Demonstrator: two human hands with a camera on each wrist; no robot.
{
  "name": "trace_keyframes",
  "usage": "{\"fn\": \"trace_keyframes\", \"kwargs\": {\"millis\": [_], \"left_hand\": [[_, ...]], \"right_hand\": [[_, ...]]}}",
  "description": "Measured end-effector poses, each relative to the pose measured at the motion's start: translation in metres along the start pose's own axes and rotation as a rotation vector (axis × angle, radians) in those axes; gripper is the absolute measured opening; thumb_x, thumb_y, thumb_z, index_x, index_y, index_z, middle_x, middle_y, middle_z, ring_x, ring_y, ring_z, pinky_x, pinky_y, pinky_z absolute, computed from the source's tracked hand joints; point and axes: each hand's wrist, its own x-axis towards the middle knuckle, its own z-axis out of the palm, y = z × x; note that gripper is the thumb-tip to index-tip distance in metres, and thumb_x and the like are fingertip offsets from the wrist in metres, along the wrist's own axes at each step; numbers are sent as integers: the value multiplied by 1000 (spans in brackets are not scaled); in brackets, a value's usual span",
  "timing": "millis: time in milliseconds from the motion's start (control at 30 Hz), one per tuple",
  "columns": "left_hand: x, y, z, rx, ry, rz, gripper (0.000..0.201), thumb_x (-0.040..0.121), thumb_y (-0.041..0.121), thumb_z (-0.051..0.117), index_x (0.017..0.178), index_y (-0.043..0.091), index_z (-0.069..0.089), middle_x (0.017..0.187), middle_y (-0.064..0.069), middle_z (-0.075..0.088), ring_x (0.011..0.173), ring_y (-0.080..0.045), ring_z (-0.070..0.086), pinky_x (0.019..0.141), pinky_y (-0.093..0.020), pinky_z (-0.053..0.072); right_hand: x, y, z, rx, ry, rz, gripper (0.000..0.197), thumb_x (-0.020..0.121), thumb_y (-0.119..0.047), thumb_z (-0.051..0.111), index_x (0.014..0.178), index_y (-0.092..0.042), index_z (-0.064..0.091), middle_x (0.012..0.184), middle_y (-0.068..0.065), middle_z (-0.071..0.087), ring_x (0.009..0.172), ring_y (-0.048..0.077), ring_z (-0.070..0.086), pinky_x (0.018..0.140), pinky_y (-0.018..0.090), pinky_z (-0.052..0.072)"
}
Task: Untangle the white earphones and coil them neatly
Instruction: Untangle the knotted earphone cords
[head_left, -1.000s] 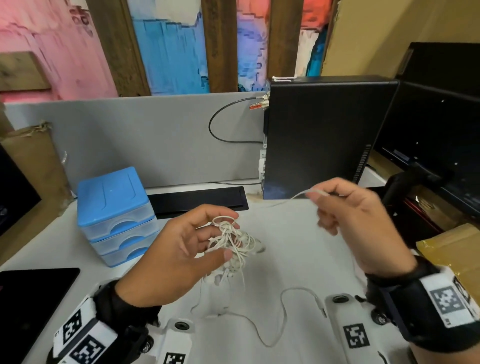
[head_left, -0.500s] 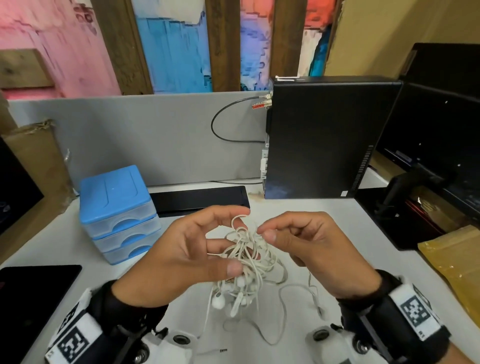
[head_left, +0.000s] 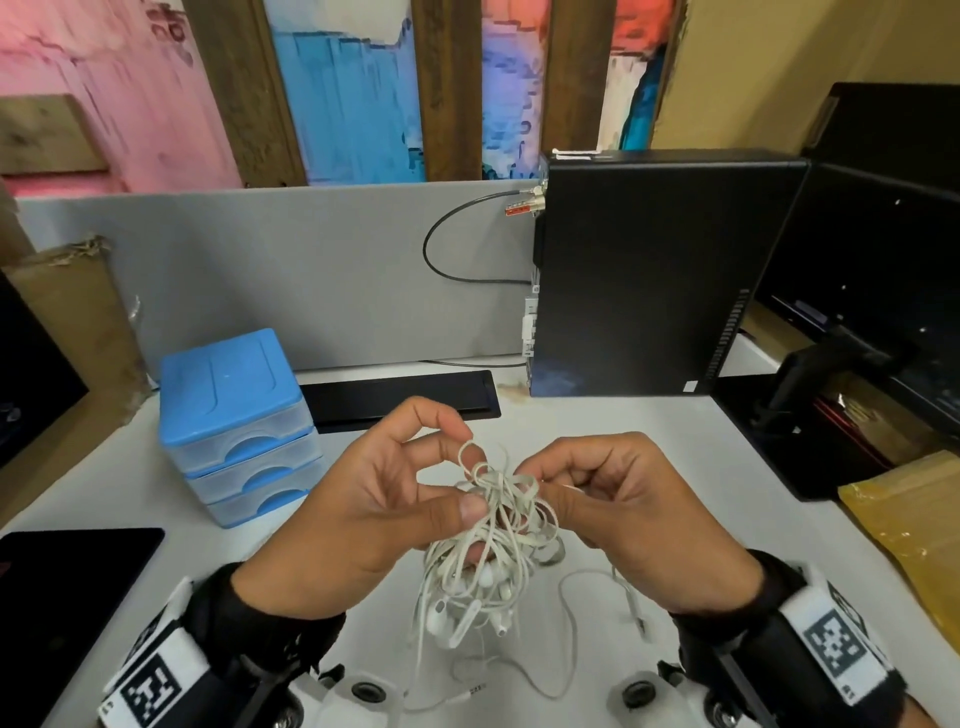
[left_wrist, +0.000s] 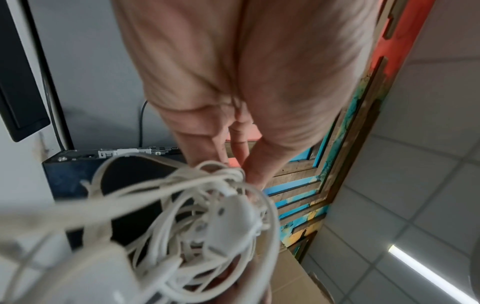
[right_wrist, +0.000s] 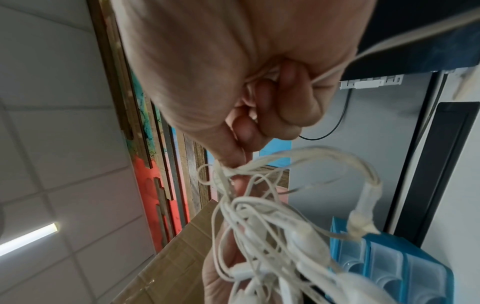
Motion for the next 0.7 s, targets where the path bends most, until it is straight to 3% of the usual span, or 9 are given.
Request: {"fn": "trace_keyframes", "kwargs": {"millis": [133, 233, 333, 433, 567, 700], "left_hand": [[-1, -1, 4, 78, 25, 14, 24, 78, 2, 74, 95, 11, 61, 93, -7, 64, 75, -29, 68, 69, -33, 57], [0, 1, 5, 84, 34, 12, 19, 78, 5, 74, 92, 14, 66, 93, -4, 67, 75, -24, 71, 70, -32, 58], [0, 1, 4, 124, 77, 12, 15, 75, 12, 76, 88, 16, 69, 92, -7, 69, 75, -25, 71, 71, -37, 56], [-1, 2, 5, 122, 115, 28, 9, 73, 13, 78, 79, 16, 72, 88, -6, 70, 73, -22, 70, 68, -32, 58], [-2, 1, 10, 144, 133, 70, 16, 77, 1, 81, 75, 15, 73, 82, -7, 72, 70, -22, 71, 66, -26, 56], [-3, -5, 15, 231, 195, 175, 14, 67, 18, 83, 73, 12, 72, 84, -3, 64, 71, -21, 67, 66, -28, 54]], "right_hand": [[2, 13, -2, -66, -8, -26, 31, 77, -41, 80, 86, -11, 79, 72, 33, 64, 60, 16, 60, 59, 17, 47], [3, 11, -2, -44, 31, -9, 13, 79, -19, 75, 82, -7, 78, 57, 13, 60, 49, 1, 54, 53, 9, 42], [2, 6, -1, -31, -14, -8, 15, 75, -8, 68, 85, 2, 73, 48, -7, 53, 41, -2, 46, 49, 5, 38], [3, 5, 0, -29, -32, -16, 9, 80, -3, 71, 86, 3, 71, 52, -6, 59, 41, -3, 48, 48, 4, 37], [1, 9, -1, 14, -33, 24, 7, 85, -6, 69, 81, -1, 72, 57, -6, 61, 41, 0, 40, 45, 8, 33], [0, 13, 1, 18, 22, 9, 9, 82, -10, 67, 78, -9, 75, 58, 1, 58, 45, 3, 39, 45, 11, 32]]}}
